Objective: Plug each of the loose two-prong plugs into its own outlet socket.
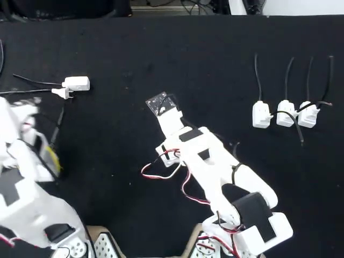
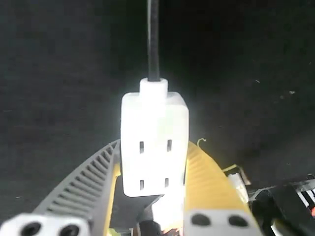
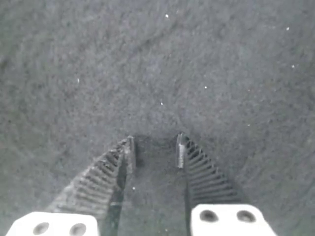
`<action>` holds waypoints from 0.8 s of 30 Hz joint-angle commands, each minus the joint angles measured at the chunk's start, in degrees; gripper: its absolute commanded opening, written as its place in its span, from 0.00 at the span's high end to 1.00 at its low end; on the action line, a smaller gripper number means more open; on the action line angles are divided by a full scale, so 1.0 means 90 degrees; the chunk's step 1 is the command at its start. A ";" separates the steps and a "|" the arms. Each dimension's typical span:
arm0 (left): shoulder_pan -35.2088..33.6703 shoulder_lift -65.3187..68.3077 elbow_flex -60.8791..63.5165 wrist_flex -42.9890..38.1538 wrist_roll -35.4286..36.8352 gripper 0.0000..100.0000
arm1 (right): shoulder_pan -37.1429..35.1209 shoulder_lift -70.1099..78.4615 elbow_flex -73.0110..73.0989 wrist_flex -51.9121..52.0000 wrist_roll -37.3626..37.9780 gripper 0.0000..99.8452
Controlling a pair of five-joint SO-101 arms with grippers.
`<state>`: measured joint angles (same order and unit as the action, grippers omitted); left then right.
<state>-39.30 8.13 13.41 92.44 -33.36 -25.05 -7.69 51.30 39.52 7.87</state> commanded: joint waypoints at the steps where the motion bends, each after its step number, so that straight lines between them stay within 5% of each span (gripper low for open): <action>1: 0.0835 -0.1524 0.1890 -0.1201 0.0840 0.97 | -0.0039 -0.0298 -0.0005 -0.0049 0.0020 0.86; 7: 0.2427 -0.2852 0.3590 -0.1963 0.1074 0.96 | -0.0039 -0.0298 -0.0005 -0.0049 0.0029 0.86; 11: 0.3209 -0.3360 0.3805 -0.1905 0.1074 0.79 | 0.0117 -0.0298 -0.0005 -0.0049 0.0039 0.86; 13: 0.3297 -0.3516 0.3629 -0.1768 0.1074 0.73 | 0.0313 -0.0298 -0.0005 -0.0049 0.0049 0.86; 20: 0.2886 -0.3751 0.2183 -0.0654 0.0303 0.79 | 0.0469 -0.0298 -0.0015 -0.0059 0.0049 0.86; 24: 0.1978 -0.3731 0.2212 -0.1143 -0.0410 0.79 | 0.0469 -0.0308 -0.0015 -0.0059 0.0049 0.86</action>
<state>-14.42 -24.04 36.26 85.23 -30.99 -22.51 -7.69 51.38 39.52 7.78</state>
